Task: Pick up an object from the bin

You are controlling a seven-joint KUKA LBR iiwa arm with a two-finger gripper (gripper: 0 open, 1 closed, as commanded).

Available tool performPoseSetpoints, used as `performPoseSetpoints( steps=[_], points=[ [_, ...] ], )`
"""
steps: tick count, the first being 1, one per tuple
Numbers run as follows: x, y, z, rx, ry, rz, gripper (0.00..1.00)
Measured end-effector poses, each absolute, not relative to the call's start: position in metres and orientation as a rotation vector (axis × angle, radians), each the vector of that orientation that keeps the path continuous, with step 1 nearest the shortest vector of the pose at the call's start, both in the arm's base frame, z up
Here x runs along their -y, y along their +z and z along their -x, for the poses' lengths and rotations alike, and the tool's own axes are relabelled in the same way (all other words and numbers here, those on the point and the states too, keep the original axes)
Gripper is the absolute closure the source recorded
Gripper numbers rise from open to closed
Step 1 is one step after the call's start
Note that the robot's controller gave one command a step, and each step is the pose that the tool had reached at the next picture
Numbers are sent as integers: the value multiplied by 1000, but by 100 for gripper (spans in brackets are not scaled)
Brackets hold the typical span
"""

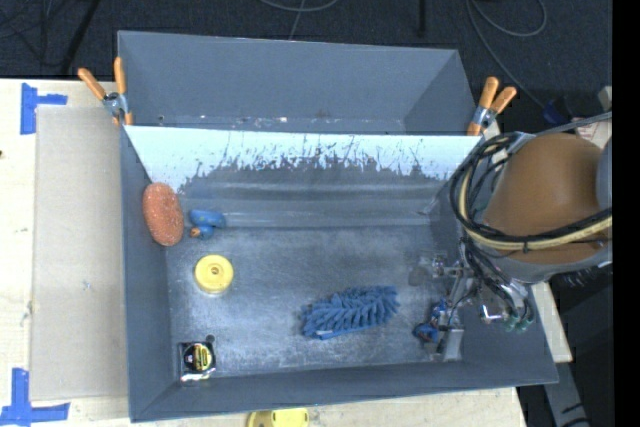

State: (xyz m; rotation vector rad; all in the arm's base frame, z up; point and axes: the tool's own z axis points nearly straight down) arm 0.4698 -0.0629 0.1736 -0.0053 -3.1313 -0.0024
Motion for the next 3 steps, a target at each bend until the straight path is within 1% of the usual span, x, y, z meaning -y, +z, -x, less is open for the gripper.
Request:
performPoseSetpoints(
  steps=[1, 2, 3],
  points=[
    [63, 178, -472, 3140, 0, 0, 0],
    [23, 123, -484, 3139, 0, -155, 0],
    [-16, 120, -492, 3085, -1, -582, 0]
  ],
)
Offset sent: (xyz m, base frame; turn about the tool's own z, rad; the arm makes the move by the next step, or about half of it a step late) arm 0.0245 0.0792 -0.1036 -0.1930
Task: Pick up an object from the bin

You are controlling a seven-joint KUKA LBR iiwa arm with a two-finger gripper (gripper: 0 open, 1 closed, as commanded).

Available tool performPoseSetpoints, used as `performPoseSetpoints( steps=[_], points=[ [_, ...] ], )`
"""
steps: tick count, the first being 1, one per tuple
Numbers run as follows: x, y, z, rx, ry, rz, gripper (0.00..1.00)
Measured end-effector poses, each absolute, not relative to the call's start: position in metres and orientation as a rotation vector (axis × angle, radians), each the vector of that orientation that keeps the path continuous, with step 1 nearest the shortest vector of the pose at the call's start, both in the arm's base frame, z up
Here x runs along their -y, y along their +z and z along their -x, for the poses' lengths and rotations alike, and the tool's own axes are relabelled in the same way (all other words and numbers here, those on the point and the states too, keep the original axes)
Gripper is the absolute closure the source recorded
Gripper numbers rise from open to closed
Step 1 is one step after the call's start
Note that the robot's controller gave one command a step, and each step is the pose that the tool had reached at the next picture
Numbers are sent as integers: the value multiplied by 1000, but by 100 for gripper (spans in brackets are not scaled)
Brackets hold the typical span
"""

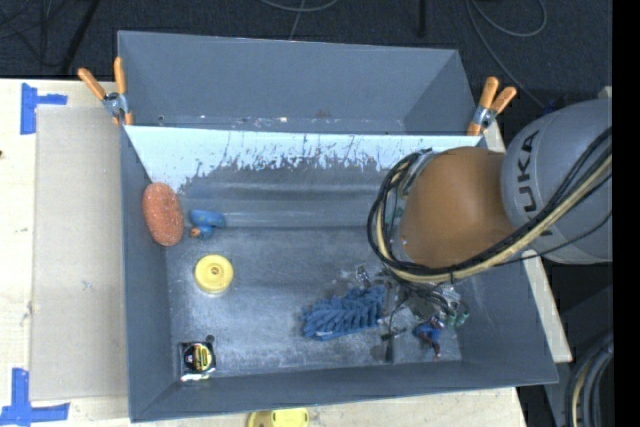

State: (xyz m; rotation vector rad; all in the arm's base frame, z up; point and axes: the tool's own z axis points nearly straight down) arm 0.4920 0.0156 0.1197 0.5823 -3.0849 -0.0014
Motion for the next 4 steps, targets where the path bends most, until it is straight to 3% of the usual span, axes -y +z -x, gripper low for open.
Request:
performPoseSetpoints(
  steps=[1, 2, 3, 4],
  points=[
    [-25, 126, -494, 3133, -1, -209, 0],
    [-24, 88, -495, 3118, -1, -361, 0],
    [-20, 70, -494, 3133, -2, -206, 100],
    [-20, 70, -494, 3133, -2, -207, 100]
  ],
)
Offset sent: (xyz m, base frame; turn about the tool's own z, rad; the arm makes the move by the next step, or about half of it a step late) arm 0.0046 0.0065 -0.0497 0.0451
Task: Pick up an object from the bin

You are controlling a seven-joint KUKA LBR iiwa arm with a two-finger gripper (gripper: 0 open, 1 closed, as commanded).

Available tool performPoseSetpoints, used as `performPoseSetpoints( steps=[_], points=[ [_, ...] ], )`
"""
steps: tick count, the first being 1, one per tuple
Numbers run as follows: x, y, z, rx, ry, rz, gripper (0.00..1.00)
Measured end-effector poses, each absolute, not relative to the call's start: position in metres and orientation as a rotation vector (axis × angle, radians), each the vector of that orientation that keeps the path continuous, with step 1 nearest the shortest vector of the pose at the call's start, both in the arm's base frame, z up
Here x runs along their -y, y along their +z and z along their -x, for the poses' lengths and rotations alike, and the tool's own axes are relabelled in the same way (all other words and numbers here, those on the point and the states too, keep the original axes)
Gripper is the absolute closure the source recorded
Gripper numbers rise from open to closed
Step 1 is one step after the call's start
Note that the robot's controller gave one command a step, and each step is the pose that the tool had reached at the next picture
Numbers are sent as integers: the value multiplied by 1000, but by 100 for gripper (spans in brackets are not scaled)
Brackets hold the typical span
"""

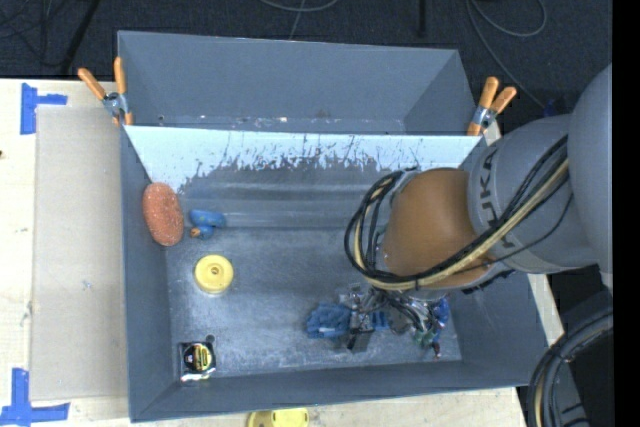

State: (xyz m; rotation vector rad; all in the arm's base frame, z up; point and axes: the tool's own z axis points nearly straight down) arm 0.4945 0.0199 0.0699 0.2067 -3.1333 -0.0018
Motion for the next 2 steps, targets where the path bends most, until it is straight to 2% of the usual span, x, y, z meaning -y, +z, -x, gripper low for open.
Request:
performPoseSetpoints(
  steps=[2],
  points=[
    [-20, 73, -494, 3134, -1, -208, 100]
  ],
)
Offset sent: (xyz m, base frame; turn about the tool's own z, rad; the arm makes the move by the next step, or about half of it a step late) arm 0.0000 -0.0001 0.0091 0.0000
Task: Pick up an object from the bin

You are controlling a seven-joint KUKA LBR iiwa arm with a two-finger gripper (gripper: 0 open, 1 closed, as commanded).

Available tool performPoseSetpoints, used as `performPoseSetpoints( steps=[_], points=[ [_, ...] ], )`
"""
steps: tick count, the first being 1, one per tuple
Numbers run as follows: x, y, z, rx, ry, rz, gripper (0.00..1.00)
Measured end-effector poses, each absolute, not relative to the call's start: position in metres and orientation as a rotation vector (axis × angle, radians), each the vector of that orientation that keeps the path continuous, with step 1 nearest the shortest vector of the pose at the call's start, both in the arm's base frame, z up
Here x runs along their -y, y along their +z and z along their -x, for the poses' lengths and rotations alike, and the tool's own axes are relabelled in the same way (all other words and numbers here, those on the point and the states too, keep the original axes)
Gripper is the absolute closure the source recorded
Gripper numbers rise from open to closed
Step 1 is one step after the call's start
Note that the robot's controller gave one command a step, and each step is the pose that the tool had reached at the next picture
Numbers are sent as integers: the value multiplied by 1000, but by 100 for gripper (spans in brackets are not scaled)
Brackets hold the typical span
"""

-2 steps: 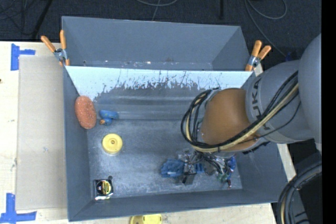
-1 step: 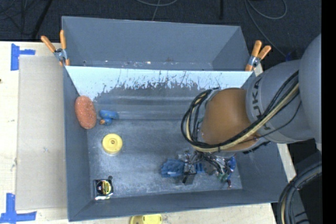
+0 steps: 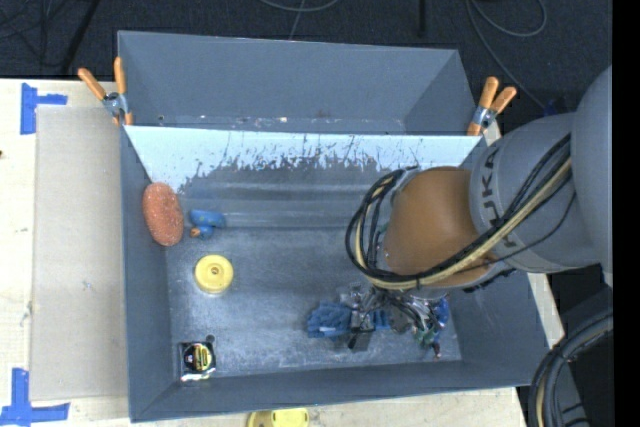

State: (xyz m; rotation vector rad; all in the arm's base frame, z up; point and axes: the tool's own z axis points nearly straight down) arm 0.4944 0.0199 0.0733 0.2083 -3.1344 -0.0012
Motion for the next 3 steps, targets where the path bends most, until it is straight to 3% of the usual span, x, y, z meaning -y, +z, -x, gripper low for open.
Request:
performPoseSetpoints(
  steps=[1, 3],
  points=[
    [-20, 80, -493, 3128, -1, -209, 100],
    [-20, 121, -492, 3127, -1, -210, 100]
  ],
)
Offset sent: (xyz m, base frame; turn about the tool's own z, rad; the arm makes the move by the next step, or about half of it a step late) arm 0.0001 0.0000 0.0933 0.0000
